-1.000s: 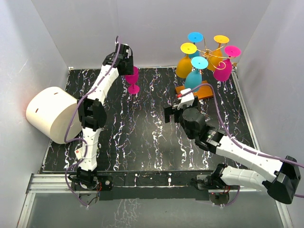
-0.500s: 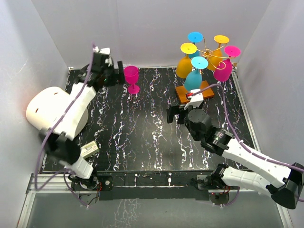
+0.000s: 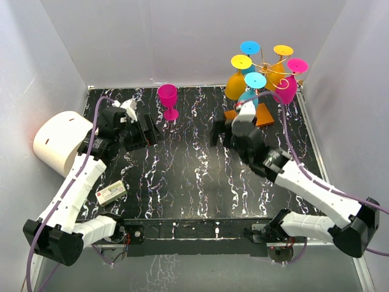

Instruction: Take the wine glass off the wine glass rack

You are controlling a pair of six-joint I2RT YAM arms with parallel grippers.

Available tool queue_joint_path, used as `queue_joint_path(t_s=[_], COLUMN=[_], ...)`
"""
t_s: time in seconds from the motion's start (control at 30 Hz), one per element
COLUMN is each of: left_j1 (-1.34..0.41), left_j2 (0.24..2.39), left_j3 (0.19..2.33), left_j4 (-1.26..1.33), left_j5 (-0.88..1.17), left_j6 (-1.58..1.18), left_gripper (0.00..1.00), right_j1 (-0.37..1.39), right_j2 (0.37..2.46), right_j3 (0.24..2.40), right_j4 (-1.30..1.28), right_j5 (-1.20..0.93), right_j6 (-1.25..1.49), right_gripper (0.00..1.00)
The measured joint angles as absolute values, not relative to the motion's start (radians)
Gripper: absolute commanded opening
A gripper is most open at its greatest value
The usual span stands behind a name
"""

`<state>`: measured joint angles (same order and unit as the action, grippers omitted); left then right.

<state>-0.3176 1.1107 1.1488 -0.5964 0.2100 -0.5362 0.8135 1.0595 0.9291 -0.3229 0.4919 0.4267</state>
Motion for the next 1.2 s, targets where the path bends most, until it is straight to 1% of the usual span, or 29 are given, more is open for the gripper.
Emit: queue_joint_path(t_s=[0.13,0.33,0.43,0.5,0.63,0.73,0.8,0.87,0.9,1.03,1.13,1.2], left_j1=[-0.318,-0.318,-0.318,-0.318,-0.318,-0.318,-0.318,-0.318,-0.318,-0.318,-0.318,-0.318], left_j2=[1.089,1.071,1.070,1.070,1.070,1.070,1.070,1.070,1.070,1.073,1.076,1.076], left_j3=[1.113,1.112,1.112,1.112,1.112,1.112,1.112,1.113,1.113,1.116,1.122,1.122], left_j4=[-0.583,-0.575,-0.578,-0.582,-0.595,-0.606,-0.610,-0.610,-0.610,-0.612,-0.615,-0.616], left_j5=[0.248,0.260,0.258,0.259,0.258,0.258,0.258,0.258,0.258,0.258,0.258,0.258], left_j6=[-0.540,-0.532,-0.522,-0.513,-0.493,-0.486,-0.483,-0.482,-0.481,-0.475,-0.471,-0.471], left_gripper=[0.99,0.99,0.99,0.99,0.99,0.99,0.99,0.99,0.99,0.99,0.99,0.99], right_j1=[0.690,0.543,0.437,0.348,0.152,0.079,0.061,0.048,0.044,0.034,0.033,0.033], right_j2=[1.169,1.272,1.320,1.338,1.343,1.323,1.302,1.279,1.268,1.223,1.221,1.223], right_j3=[1.192,1.531,1.651,1.687,1.684,1.628,1.571,1.503,1.469,1.304,1.252,1.246], right_j4=[-0.354,-0.402,-0.429,-0.449,-0.495,-0.495,-0.494,-0.473,-0.455,-0.351,-0.305,-0.285], right_j5=[0.436,0.399,0.332,0.273,0.136,0.066,0.022,-0.018,-0.033,-0.086,-0.090,-0.089], right_j6=[0.366,0.289,0.296,0.323,0.442,0.543,0.618,0.700,0.733,0.885,0.955,0.986], right_gripper=[0.98,0.98,0.98,0.97,0.94,0.89,0.83,0.73,0.70,0.69,0.68,0.66])
